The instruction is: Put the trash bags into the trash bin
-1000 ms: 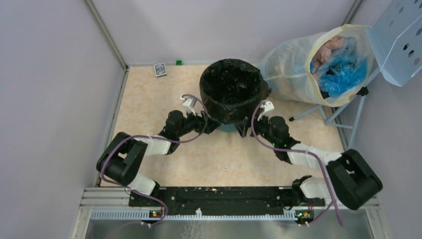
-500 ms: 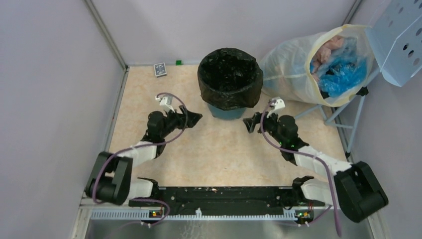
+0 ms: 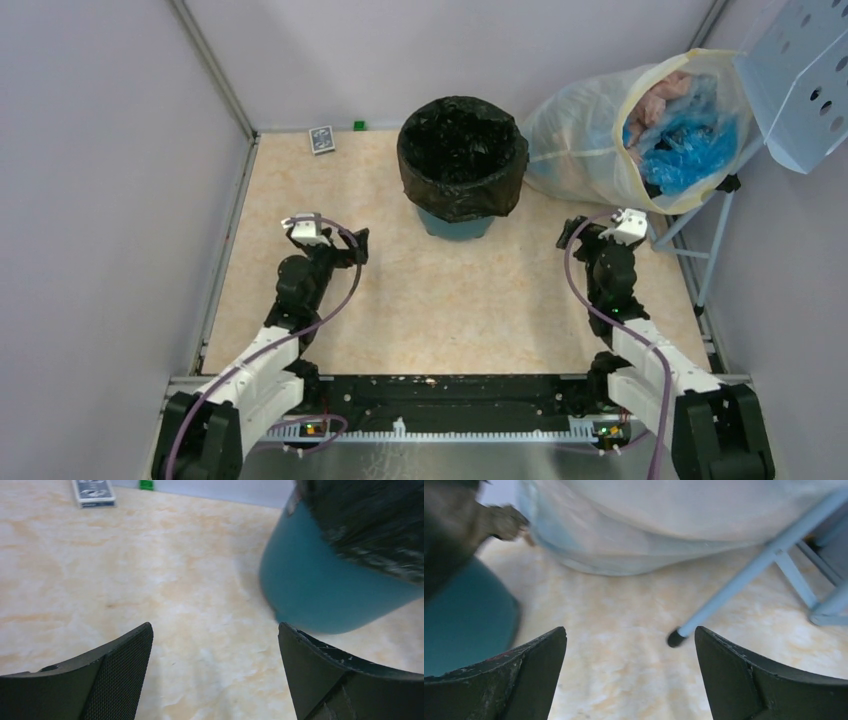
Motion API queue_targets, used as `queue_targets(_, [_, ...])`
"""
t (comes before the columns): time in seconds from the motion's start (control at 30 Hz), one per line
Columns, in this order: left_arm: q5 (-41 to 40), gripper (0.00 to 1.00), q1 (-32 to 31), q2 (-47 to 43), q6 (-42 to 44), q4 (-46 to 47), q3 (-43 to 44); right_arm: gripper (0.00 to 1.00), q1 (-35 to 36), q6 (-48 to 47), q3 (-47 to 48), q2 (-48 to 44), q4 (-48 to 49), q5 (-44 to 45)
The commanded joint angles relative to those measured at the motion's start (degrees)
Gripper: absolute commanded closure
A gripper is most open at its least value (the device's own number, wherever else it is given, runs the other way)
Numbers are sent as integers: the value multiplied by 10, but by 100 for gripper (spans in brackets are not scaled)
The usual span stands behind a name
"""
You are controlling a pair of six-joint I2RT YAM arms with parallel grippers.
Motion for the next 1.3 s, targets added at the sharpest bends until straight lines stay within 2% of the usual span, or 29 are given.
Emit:
queue_targets(0.0, [-94, 1, -2, 47, 103, 71, -12, 1, -15, -56, -20, 56, 117, 92])
queue_targets(0.1, [-134, 1, -1, 108, 125, 125, -20, 1, -36, -84, -6, 131, 131, 43])
queue_targets(0.17, [-138, 1, 2, 140, 145, 189, -32, 1, -45, -102, -16, 181, 184, 20])
queue_targets(0.23, [-133, 1, 5, 164, 167, 207, -27, 1, -53, -110, -36, 226, 270, 21])
queue_targets(0.27, [-132, 1, 8, 183, 173, 217, -24, 1, -55, -117, -22, 233, 254, 19])
queue_targets(0.3, [-129, 1, 13, 201, 186, 226, -19, 1, -58, -129, -22, 247, 278, 12])
queue_targets(0.37, [-125, 1, 24, 233, 199, 246, -8, 2, -61, -129, -33, 286, 338, 11])
queue_targets(0.43, [-101, 1, 29, 229, 199, 211, 6, 3, -56, -152, -63, 361, 485, 9])
queue_targets(0.5, [-94, 1, 38, 233, 206, 235, -1, 3, -53, -148, -55, 332, 413, -4])
queue_targets(0.53, [-93, 1, 42, 232, 210, 233, -1, 3, -54, -153, -52, 346, 437, -4])
queue_targets(0.6, [-93, 1, 46, 232, 217, 224, 2, 3, -54, -146, -48, 336, 406, 2])
queue_targets(0.77, [-69, 1, 57, 249, 237, 222, 7, 3, -54, -149, -49, 344, 422, -3])
queue_targets(0.83, [-66, 1, 68, 289, 244, 258, -6, 3, -54, -150, -50, 344, 423, -2])
queue_targets(0.93, [-17, 1, 98, 362, 225, 347, -20, 2, -54, -150, -50, 344, 423, -4])
queue_targets(1.03, [-7, 1, 123, 434, 208, 407, -4, 2, -54, -150, -49, 344, 423, -4])
queue_targets(1.13, [30, 1, 129, 415, 207, 327, 15, 2, -54, -150, -49, 344, 424, -3])
queue_targets(1.27, [49, 1, 129, 414, 223, 307, 26, 2, -54, -150, -50, 344, 424, -3])
